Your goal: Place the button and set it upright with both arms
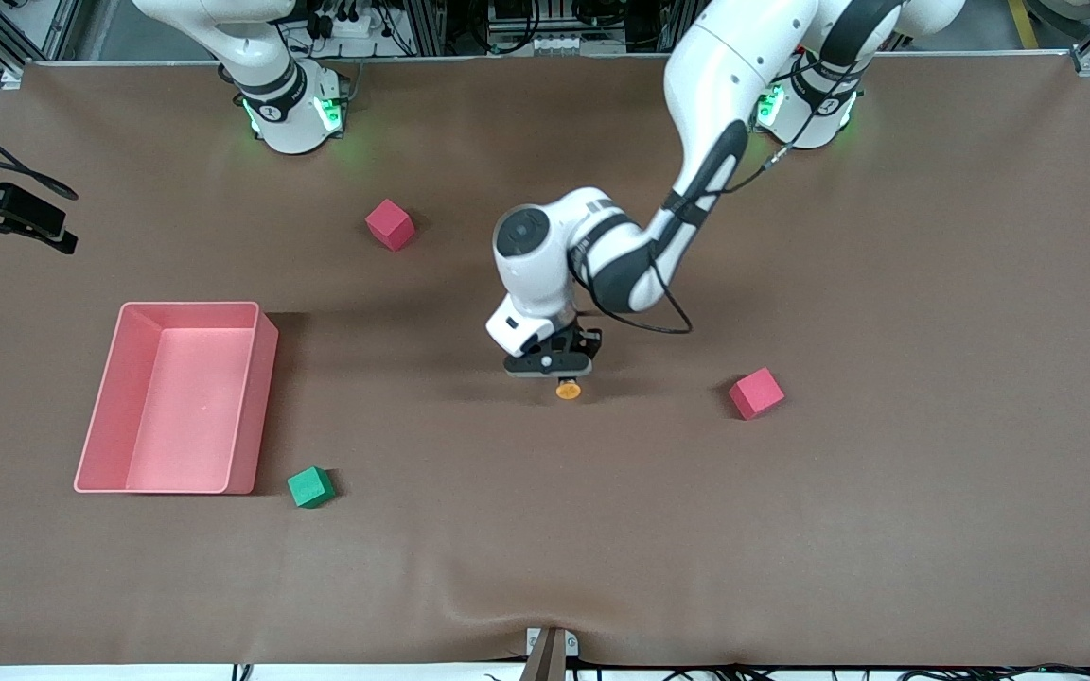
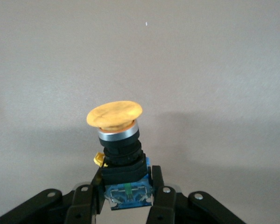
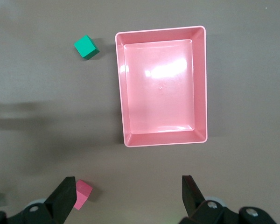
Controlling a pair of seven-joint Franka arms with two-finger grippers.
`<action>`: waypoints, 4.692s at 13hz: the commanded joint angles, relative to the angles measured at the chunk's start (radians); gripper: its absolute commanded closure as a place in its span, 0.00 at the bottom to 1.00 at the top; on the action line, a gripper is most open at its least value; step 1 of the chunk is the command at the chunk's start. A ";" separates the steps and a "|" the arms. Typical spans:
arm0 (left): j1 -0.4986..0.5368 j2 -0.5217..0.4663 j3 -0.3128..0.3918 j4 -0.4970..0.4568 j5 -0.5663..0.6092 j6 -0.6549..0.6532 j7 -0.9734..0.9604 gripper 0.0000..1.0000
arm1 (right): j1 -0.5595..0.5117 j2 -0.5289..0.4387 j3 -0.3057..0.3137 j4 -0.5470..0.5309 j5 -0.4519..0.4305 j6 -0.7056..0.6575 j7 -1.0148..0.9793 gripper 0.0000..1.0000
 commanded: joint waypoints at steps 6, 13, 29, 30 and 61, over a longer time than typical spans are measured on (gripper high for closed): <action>-0.165 0.044 0.017 -0.014 0.581 -0.004 -0.734 1.00 | 0.001 0.008 -0.001 0.022 0.001 -0.009 0.005 0.00; -0.222 0.106 0.017 -0.028 0.937 -0.213 -0.960 1.00 | 0.003 0.008 -0.001 0.022 0.001 -0.007 0.005 0.00; -0.286 0.287 0.012 0.011 1.273 -0.313 -1.312 1.00 | 0.001 0.008 -0.002 0.024 0.000 -0.001 0.006 0.00; -0.286 0.288 0.012 0.008 1.272 -0.313 -1.326 1.00 | 0.001 0.008 -0.002 0.024 0.000 -0.001 0.006 0.00; 0.612 -0.621 -0.098 0.000 -0.283 -0.441 0.374 0.00 | 0.001 0.008 -0.002 0.025 -0.005 0.003 0.005 0.00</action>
